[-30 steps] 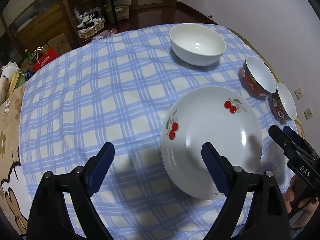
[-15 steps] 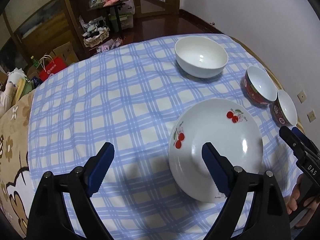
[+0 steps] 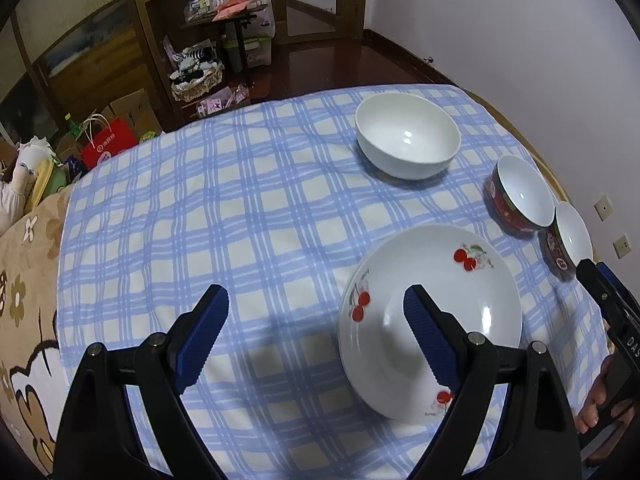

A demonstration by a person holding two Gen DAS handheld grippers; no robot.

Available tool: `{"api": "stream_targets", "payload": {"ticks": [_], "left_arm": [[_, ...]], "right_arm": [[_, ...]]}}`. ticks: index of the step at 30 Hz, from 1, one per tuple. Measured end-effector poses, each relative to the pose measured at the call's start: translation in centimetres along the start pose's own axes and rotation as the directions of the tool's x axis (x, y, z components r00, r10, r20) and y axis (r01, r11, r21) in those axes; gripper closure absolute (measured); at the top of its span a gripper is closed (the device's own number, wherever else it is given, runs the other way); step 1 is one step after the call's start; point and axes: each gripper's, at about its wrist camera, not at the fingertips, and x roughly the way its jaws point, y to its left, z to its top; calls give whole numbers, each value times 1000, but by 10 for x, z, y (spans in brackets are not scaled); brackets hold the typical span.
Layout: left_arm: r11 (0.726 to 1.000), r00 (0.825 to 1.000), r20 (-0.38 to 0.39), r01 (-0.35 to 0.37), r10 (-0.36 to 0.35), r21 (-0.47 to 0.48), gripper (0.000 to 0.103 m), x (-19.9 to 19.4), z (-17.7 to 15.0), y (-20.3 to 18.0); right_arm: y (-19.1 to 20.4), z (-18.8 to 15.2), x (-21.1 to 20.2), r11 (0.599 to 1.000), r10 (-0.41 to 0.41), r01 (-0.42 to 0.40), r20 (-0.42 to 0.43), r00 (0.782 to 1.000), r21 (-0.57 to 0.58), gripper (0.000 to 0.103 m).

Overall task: Organize plates and bowls
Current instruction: 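Open both tools and withdraw them from the plate stack, then move both open tools toward the white bowls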

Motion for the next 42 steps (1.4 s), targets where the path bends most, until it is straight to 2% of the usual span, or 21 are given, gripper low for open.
{"api": "stream_targets", "payload": {"ticks": [5, 16, 21, 27, 33, 38, 42], "left_arm": [[1000, 1000, 15, -2, 2, -1, 15, 2, 20, 0], [1000, 999, 30, -19, 19, -2, 15, 22, 71, -2], [1000, 999, 41, -19, 19, -17, 15, 38, 94, -3], [999, 1000, 12, 1, -1, -52, 15, 71, 118, -2], [997, 999, -33, 6, -8, -71, 15, 108, 133, 0], [998, 997, -75, 10, -15, -65, 15, 138, 139, -6], [998, 995, -100, 14, -20, -57, 15, 156, 142, -13]], "right_arm": [[10, 16, 1, 999, 7, -6, 25, 1000, -38, 2], [32, 78, 29, 995, 48, -42, 62, 997, -90, 2], [43, 105, 55, 994, 74, -69, 54, 996, -90, 2], [50, 128, 94, 994, 59, -58, 8, 998, -93, 2], [50, 126, 136, 992, 52, -58, -54, 997, -108, 2], [49, 121, 166, 993, 69, -78, -102, 992, -83, 8], [51, 119, 180, 993, 78, -89, -130, 988, -82, 18]]}}
